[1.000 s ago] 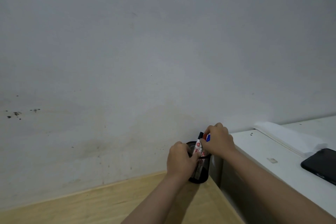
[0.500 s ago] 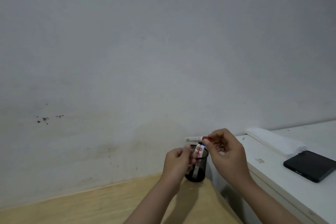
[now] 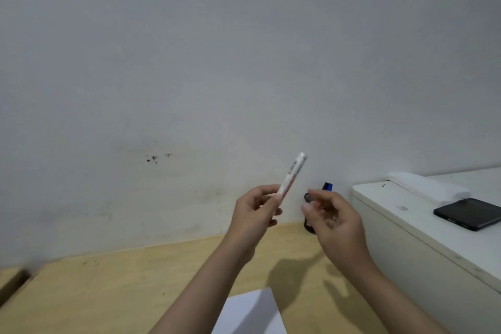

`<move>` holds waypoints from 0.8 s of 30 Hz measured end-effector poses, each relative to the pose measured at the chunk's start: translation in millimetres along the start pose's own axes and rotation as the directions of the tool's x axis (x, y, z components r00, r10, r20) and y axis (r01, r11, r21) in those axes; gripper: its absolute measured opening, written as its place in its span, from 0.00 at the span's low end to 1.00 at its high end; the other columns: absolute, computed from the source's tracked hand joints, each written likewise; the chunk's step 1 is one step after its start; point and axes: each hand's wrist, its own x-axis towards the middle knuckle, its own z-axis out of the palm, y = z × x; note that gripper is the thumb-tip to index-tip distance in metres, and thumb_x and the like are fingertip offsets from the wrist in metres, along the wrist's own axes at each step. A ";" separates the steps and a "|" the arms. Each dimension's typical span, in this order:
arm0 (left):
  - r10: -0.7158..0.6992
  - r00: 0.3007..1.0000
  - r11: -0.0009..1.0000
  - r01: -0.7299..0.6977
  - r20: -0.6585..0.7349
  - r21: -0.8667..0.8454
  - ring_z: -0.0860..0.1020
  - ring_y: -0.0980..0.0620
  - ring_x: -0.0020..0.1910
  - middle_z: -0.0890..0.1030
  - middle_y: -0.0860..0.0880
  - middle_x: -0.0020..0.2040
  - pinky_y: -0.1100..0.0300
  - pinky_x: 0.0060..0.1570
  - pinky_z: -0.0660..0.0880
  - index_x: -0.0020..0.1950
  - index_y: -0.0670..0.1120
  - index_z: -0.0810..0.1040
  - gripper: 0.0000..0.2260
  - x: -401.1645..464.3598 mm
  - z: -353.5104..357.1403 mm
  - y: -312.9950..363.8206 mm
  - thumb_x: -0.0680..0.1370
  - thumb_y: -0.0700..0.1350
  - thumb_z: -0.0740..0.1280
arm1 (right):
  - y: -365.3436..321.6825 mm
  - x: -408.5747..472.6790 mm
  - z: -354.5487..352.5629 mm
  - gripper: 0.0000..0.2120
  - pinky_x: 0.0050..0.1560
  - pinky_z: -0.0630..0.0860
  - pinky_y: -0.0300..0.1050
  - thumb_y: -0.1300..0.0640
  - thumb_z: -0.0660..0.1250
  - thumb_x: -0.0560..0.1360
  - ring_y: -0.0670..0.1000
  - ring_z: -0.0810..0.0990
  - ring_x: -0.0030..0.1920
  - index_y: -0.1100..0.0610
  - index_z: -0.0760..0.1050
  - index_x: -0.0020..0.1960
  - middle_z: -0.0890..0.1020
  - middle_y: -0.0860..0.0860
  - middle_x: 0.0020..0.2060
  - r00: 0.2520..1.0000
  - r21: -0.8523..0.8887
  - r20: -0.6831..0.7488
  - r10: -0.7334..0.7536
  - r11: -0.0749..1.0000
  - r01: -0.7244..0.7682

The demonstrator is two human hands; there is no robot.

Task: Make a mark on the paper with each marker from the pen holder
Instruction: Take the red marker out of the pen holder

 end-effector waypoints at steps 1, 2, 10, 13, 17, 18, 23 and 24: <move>0.031 0.998 0.999 -0.033 0.062 0.042 0.78 0.54 0.39 0.80 0.50 0.40 0.61 0.40 0.76 0.51 0.48 0.82 0.06 -7.4 -6.5 1.0 0.75 0.43 0.67 | -6.8 -0.1 6.8 0.16 0.40 0.77 0.42 0.45 0.70 0.67 0.48 0.78 0.38 0.49 0.78 0.53 0.80 0.50 0.39 0.998 0.051 0.028 0.054 0.997 -0.056; 0.051 0.993 0.996 -0.058 0.107 0.068 0.78 0.55 0.39 0.81 0.51 0.39 0.62 0.39 0.76 0.51 0.46 0.82 0.07 -13.8 -11.8 1.6 0.74 0.43 0.69 | -12.7 -0.7 13.7 0.16 0.37 0.76 0.41 0.47 0.69 0.68 0.48 0.76 0.36 0.52 0.78 0.53 0.79 0.49 0.36 0.992 0.094 0.068 0.106 0.989 -0.112; 0.084 0.996 0.980 -0.082 -0.005 0.180 0.74 0.47 0.36 0.78 0.41 0.37 0.55 0.40 0.73 0.44 0.38 0.81 0.09 -45.8 -58.9 0.9 0.66 0.34 0.75 | -25.0 -17.0 43.9 0.08 0.29 0.73 0.38 0.58 0.68 0.74 0.46 0.73 0.26 0.63 0.79 0.44 0.75 0.48 0.24 0.969 0.354 0.093 0.228 0.903 -0.246; 0.117 0.993 0.966 -0.108 -0.027 0.234 0.79 0.49 0.36 0.82 0.40 0.36 0.57 0.40 0.75 0.43 0.39 0.82 0.06 -55.0 -67.6 0.6 0.67 0.35 0.75 | -28.7 -26.1 51.1 0.06 0.29 0.72 0.41 0.58 0.69 0.73 0.48 0.72 0.26 0.61 0.78 0.44 0.75 0.51 0.26 0.951 0.425 0.181 0.252 0.851 -0.307; 0.148 0.989 0.952 -0.138 -0.018 0.275 0.82 0.52 0.35 0.84 0.40 0.37 0.62 0.37 0.76 0.43 0.41 0.83 0.04 -64.9 -69.2 -3.2 0.69 0.36 0.73 | -29.9 -37.9 65.4 0.08 0.27 0.70 0.41 0.57 0.69 0.72 0.51 0.69 0.24 0.59 0.77 0.36 0.73 0.51 0.24 0.930 0.375 0.278 0.242 0.864 -0.337; 0.147 0.989 0.952 -0.133 -0.028 0.276 0.82 0.52 0.34 0.84 0.40 0.37 0.63 0.37 0.76 0.43 0.40 0.83 0.03 -66.5 -70.6 -4.6 0.70 0.36 0.72 | -29.3 -39.3 68.1 0.09 0.28 0.70 0.41 0.56 0.70 0.72 0.50 0.69 0.24 0.58 0.77 0.34 0.72 0.51 0.23 0.930 0.364 0.282 0.236 0.870 -0.332; 0.081 0.997 0.955 -0.081 0.012 0.286 0.79 0.51 0.30 0.82 0.43 0.32 0.59 0.38 0.79 0.42 0.40 0.82 0.04 -71.7 -81.6 -6.4 0.74 0.35 0.68 | -23.7 -45.3 73.9 0.12 0.30 0.71 0.39 0.50 0.70 0.67 0.48 0.72 0.26 0.60 0.78 0.36 0.77 0.50 0.25 0.929 0.335 0.343 0.141 0.905 -0.261; 0.065 0.998 0.954 -0.068 0.020 0.291 0.79 0.52 0.29 0.82 0.46 0.31 0.60 0.36 0.79 0.42 0.39 0.82 0.05 -72.0 -84.4 -7.1 0.75 0.35 0.66 | -22.7 -46.2 74.8 0.12 0.31 0.72 0.39 0.51 0.70 0.67 0.48 0.72 0.27 0.61 0.78 0.38 0.78 0.50 0.26 0.926 0.345 0.361 0.108 0.907 -0.240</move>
